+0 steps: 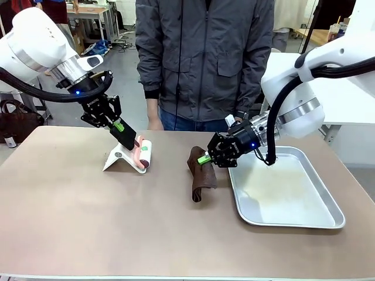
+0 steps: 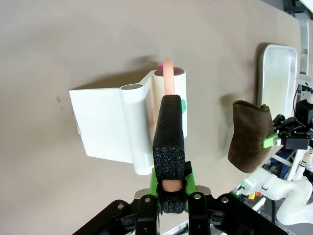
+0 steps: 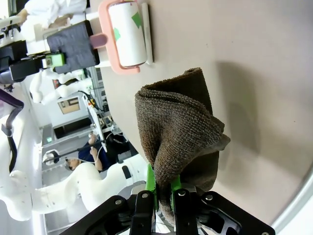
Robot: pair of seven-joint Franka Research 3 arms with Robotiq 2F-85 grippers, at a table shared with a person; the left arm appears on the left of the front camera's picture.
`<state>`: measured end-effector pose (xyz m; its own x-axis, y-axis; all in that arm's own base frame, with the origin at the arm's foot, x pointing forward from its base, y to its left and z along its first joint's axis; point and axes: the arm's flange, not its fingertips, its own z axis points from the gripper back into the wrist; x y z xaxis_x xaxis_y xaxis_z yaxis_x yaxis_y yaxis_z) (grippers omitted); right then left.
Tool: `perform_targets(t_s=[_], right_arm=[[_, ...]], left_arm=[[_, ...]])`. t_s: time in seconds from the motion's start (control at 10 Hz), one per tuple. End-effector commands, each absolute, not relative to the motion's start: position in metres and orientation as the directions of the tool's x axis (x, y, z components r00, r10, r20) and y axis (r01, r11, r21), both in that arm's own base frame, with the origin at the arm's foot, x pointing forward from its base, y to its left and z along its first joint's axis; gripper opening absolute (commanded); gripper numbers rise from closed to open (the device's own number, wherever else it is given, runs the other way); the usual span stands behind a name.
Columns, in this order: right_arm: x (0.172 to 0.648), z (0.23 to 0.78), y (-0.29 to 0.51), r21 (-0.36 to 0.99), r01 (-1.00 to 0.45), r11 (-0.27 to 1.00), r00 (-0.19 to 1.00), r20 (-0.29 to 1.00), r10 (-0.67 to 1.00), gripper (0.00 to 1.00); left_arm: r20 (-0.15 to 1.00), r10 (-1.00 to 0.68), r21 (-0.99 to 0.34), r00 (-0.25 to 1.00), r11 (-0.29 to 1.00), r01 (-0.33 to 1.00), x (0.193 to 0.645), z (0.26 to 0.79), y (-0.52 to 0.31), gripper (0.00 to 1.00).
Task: Clean the surface of the table.
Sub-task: Return the Lint Roller and towel to their original positions.
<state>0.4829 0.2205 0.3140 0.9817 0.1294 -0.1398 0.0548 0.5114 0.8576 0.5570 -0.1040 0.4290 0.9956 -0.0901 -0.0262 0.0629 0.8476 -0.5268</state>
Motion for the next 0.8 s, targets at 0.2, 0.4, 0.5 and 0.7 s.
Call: perform_targets(t_s=[0.2, 0.4, 0.5, 0.7], right_arm=[[0.4932, 0.3174, 0.2238, 0.854, 0.077, 0.514, 0.981, -0.156, 0.111, 0.13], [0.4935, 0.3179, 0.2241, 0.852, 0.079, 0.518, 0.983, -0.154, 0.102, 0.13], [0.4936, 0.318, 0.2241, 0.851, 0.079, 0.52, 0.984, -0.151, 0.099, 0.13], [0.4951, 0.3183, 0.2244, 0.846, 0.083, 0.527, 0.984, -0.152, 0.089, 0.49]], left_arm=[[-0.047, -0.065, -0.534, 0.997, 0.845, 0.03, 0.5585, 0.4284, -0.1075, 0.22], [-0.056, -0.063, -0.545, 0.996, 0.838, 0.022, 0.5631, 0.4262, -0.1071, 0.22], [-0.061, -0.061, -0.549, 0.996, 0.835, 0.018, 0.564, 0.4257, -0.1077, 0.22], [-0.068, -0.048, -0.554, 0.997, 0.833, 0.002, 0.5646, 0.4266, -0.1066, 0.73]])
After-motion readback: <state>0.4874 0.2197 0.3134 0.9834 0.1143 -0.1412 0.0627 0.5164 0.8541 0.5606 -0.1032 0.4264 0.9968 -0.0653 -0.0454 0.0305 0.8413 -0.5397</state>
